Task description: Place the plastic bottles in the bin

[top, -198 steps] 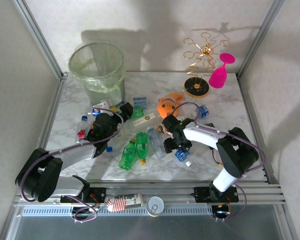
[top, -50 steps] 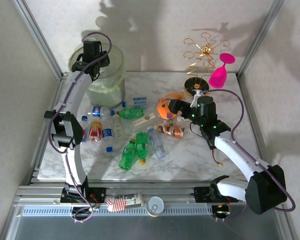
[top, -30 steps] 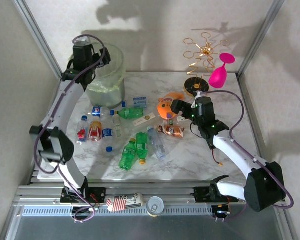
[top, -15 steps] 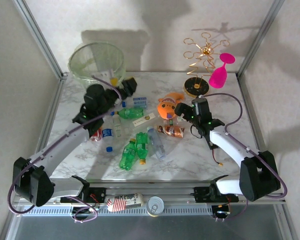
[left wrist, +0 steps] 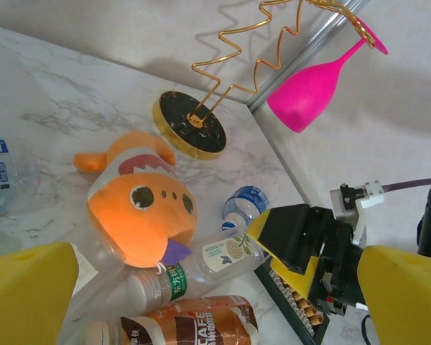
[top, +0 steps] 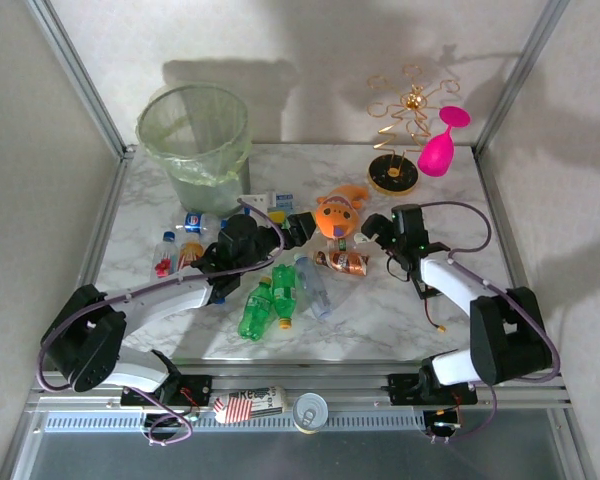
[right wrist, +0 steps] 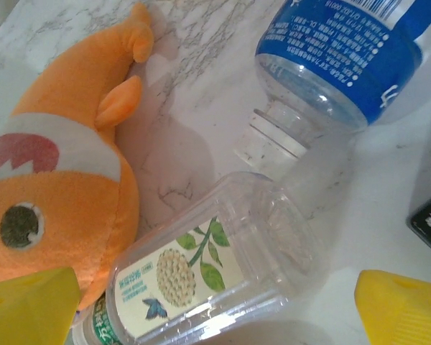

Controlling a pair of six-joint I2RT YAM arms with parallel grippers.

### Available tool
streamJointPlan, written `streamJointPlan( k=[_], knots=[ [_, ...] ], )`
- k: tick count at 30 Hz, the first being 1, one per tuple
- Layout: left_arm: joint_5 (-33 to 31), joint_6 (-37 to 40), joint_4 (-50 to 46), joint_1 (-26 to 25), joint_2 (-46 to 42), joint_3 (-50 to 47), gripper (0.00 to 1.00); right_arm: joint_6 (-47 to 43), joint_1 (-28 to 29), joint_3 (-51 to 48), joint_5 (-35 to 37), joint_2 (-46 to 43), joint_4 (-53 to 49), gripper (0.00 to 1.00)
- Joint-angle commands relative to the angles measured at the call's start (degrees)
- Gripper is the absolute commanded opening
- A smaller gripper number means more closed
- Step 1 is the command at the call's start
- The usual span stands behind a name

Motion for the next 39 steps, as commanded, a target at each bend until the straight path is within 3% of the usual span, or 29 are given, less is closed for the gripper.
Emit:
streamJointPlan(
  k=[1,19,33,39],
  knots=[
    [-3.1,-1.5,4.0,-0.2,0.0,-0.2,0.99,3.5,-0.5,0.6,-2.6,3.1,4.2,0.99],
    [-7.7,-0.4,1.4,-0.2,-3.0,-2.9,1.0,11.2,-1.7,-0.8,-7.1,12.3,15.1,0.94],
    [-8.7,-0.4,2.2,-0.2,-1.6,-3.1,1.0,15.6,0.5,-7.8,-6.5,2.1,12.0,0.99],
    [-8.5,-0.5,2.5,-0.2,-1.2,-3.0,1.0,16.8,2.0,-5.7,-7.1,5.3,14.5,0.99]
  ],
)
